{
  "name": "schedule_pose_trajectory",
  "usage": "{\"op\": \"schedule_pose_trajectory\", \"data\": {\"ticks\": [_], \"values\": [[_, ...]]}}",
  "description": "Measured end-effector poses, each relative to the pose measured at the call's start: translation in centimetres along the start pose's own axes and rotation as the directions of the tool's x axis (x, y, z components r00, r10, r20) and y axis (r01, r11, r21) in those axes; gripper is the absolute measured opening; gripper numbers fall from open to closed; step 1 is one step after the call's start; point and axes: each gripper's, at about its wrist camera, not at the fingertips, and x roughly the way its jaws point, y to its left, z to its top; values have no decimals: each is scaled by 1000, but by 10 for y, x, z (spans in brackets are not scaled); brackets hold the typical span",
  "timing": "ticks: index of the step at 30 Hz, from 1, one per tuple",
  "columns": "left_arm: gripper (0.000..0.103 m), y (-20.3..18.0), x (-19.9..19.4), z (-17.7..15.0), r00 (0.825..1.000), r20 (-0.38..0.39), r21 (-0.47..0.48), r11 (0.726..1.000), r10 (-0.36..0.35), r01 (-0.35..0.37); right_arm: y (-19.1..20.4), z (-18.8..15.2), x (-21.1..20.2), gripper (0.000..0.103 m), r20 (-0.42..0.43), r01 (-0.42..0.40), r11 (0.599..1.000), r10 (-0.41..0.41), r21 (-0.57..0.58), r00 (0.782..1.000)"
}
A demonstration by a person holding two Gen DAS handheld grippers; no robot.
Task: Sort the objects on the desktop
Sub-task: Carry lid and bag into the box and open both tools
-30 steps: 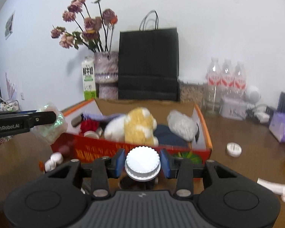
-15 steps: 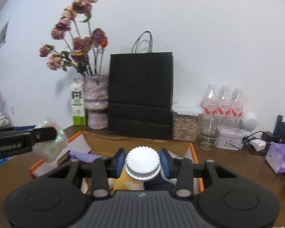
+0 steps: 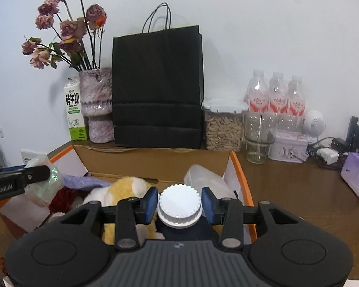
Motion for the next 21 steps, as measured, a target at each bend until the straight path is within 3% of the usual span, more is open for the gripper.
{"op": "schedule_pose_trajectory", "data": {"ticks": [8,15,16,18,20,21], "values": [[36,0,3,-4,1000,-22,25,1000,18,-17,2,-9,5,39,-19,8,1000,-8,-1,1000],[47,-4,3,-6,999,-25,54,998,29,-28,3,-11,5,41,-24,2,1000,-2,9,1000],[50,-5,2,-6,999,-23,56,998,29,-28,3,-11,4,50,-23,1,1000,0,11,1000],[76,-6,0,-5,999,-12,58,998,38,-37,3,-11,2,68,-8,0,1000,0,15,1000],[84,-7,-4,-5,999,11,60,997,37,-38,6,-11,-2,80,8,2,1000,-2,8,1000],[95,-7,-5,-4,999,18,60,998,35,-36,7,-10,-4,89,18,0,1000,0,5,1000]]}}
